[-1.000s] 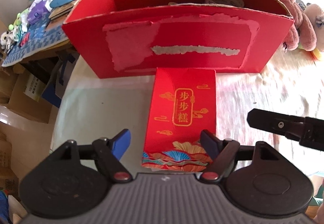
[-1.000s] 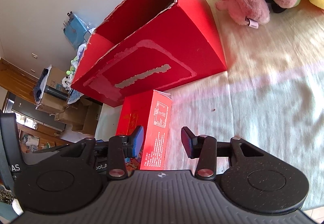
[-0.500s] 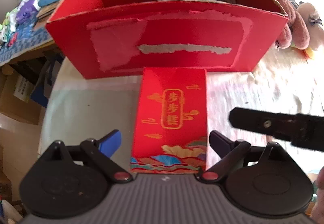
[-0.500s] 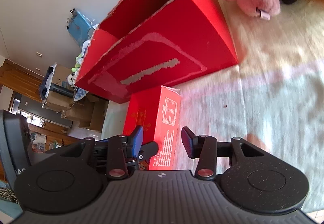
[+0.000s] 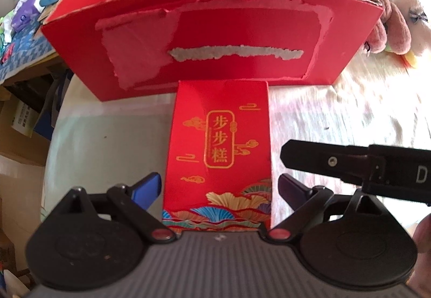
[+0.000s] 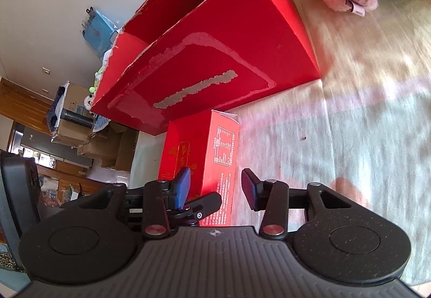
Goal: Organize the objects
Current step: 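Close the right gripper around the sides of the gift box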
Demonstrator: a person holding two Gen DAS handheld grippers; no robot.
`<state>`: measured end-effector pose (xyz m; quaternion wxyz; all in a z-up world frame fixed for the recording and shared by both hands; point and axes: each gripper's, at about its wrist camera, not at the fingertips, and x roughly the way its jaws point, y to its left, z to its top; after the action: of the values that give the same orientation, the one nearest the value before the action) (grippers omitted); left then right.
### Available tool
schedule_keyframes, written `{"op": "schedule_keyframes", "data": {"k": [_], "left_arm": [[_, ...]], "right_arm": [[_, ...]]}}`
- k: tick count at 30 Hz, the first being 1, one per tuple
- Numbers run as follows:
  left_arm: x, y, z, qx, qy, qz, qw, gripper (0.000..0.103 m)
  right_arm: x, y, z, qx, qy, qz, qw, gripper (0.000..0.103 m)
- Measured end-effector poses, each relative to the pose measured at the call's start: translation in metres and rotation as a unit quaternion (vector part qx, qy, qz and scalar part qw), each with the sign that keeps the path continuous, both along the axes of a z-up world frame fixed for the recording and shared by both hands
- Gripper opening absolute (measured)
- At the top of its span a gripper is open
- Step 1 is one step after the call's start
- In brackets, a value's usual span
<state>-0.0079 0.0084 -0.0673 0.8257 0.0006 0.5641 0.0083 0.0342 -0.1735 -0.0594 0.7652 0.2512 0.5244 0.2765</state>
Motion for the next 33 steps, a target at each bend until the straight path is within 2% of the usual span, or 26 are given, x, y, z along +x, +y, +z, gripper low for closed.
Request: {"op": "schedule_keyframes", "data": {"k": [7, 19, 33], "left_arm": [[0.003, 0.009, -0.005, -0.013, 0.007, -0.003, 0.9999, 0.094], [0.013, 0.017, -0.012, -0.029, 0.025, -0.034, 0.9987, 0.091], [0.025, 0.014, -0.017, -0.025, 0.039, -0.075, 0.9961, 0.090]], "right_arm": [[0.008, 0.006, 0.001, -0.011, 0.003, -0.003, 1.000, 0.046], [0.013, 0.030, -0.001, -0.028, 0.010, -0.001, 1.000, 0.046], [0.015, 0.031, -0.004, -0.037, 0.023, -0.026, 0.999, 0.046]]}}
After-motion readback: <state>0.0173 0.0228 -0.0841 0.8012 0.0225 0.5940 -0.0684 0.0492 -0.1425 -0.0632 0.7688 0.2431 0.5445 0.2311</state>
